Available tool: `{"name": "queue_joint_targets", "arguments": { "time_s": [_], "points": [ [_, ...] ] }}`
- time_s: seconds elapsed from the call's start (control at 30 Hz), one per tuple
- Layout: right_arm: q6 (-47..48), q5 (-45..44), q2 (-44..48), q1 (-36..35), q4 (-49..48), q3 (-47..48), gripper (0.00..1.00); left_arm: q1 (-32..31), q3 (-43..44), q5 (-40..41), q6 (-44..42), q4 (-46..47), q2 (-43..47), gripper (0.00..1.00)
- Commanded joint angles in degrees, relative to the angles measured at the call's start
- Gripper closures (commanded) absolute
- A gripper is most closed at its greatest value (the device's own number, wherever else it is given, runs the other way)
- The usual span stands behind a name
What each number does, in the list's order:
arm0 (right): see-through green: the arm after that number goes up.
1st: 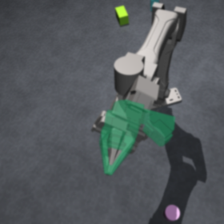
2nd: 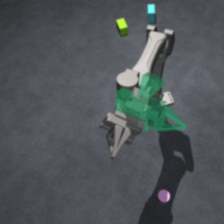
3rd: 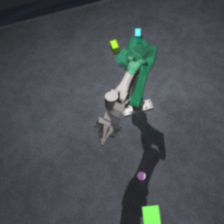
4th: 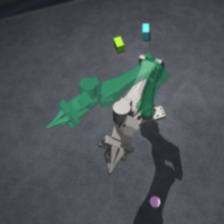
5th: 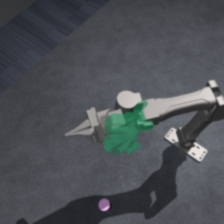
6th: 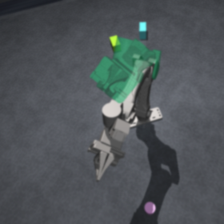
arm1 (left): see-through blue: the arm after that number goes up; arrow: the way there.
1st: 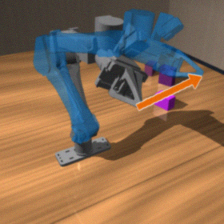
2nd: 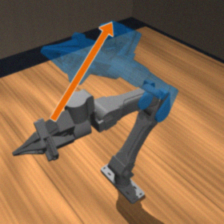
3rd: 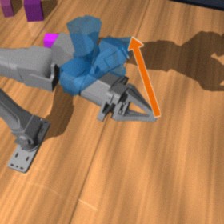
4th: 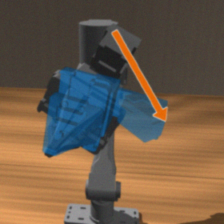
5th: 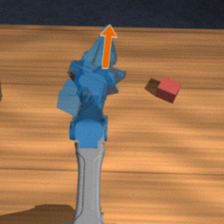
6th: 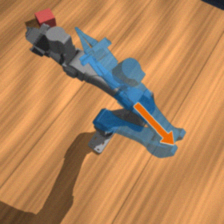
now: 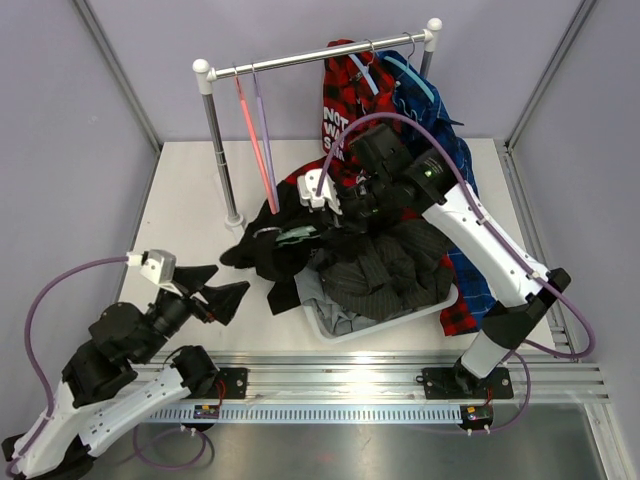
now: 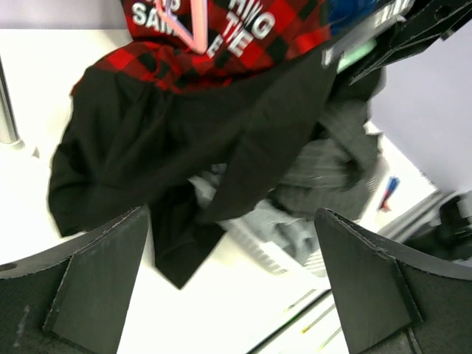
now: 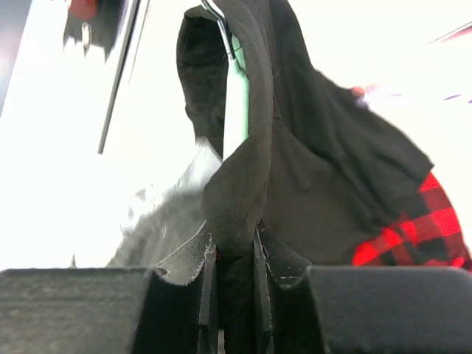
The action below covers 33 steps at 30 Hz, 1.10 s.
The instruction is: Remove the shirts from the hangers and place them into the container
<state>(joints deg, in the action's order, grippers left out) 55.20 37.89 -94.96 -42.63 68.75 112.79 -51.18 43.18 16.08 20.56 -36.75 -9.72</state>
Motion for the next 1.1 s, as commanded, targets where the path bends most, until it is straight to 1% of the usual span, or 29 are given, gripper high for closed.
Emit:
{"name": "queue_joint_targets", "arguments": {
  "time_s": [0.0,0.03,0.07,0.13,0.17,0.2,0.23,0.27,0.33,0.43,0.57,0.63,0.73,0.87,0.9,0.97,1.0,1.07],
  "points": [
    [-16.4,-0.4,-0.5,-3.7,-8.7,9.4,1.0,-0.2,5.9,-1.4,4.5,1.4,0.1,0.01],
    [-18.8,-2.4,-2.4,-4.2,-9.8,13.2,1.0,-0.2,7.4,-1.5,4.8,1.5,0.1,0.01],
    [-23.9,-3.1,-3.4,-4.7,-10.2,15.4,1.0,-0.2,8.1,-1.1,5.7,1.7,0.1,0.02],
    [-27.8,-3.3,-6.8,-5.6,-10.0,20.3,1.0,-0.2,9.2,0.4,6.8,1.5,-0.4,0.03],
    [-32.0,-3.8,-7.9,-5.9,-10.4,24.7,1.0,-0.2,10.0,2.5,7.5,1.3,-0.8,0.03],
    [-34.0,-4.5,-8.7,-6.1,-11.0,26.0,1.0,-0.2,10.4,3.9,7.7,0.6,-1.3,0.04],
    [-35.7,-4.9,-8.5,-6.3,-13.7,26.1,1.0,-0.2,10.7,5.4,8.0,0.4,-2.8,0.04],
    [-38.5,-5.6,-8.4,-6.5,-14.9,25.9,1.0,-0.2,11.0,8.5,8.8,0.0,-3.7,0.04],
    [-40.7,-6.9,-9.1,-6.6,-15.8,26.8,1.0,-0.2,10.6,11.9,9.6,0.5,-7.1,0.04],
    [-43.9,-7.9,-8.9,-6.7,-17.3,25.6,1.0,-0.2,10.1,15.7,10.6,2.4,-12.3,0.04],
    [-44.1,-9.3,-7.9,-6.7,-18.5,23.0,1.0,-0.2,8.1,18.1,10.0,9.1,-16.0,0.04],
    [-44.1,-9.4,-7.3,-6.7,-18.9,22.0,1.0,-0.2,7.2,21.4,10.2,10.3,-17.3,0.04],
    [-44.3,-9.2,-6.6,-6.7,-19.5,20.6,1.0,-0.2,6.7,26.4,11.3,10.7,-18.7,0.07],
    [-44.7,-8.8,-6.6,-6.7,-20.0,19.7,1.0,-0.2,4.9,30.0,10.1,14.9,-18.6,0.2],
    [-44.9,-8.4,-6.6,-6.6,-19.9,19.7,1.0,-0.2,4.4,30.6,9.8,15.7,-18.6,0.25],
    [-45.4,-8.0,-6.5,-6.7,-20.0,20.1,1.0,-0.2,3.2,31.2,8.9,17.7,-18.7,0.3],
    [-45.4,-7.7,-6.4,-6.7,-20.0,20.2,1.0,-0.2,2.8,31.1,8.5,18.4,-18.8,0.35],
    [-45.4,-7.8,-6.0,-6.6,-20.1,20.3,1.0,-0.2,2.1,30.4,8.3,19.9,-19.4,0.37]
  ]
}}
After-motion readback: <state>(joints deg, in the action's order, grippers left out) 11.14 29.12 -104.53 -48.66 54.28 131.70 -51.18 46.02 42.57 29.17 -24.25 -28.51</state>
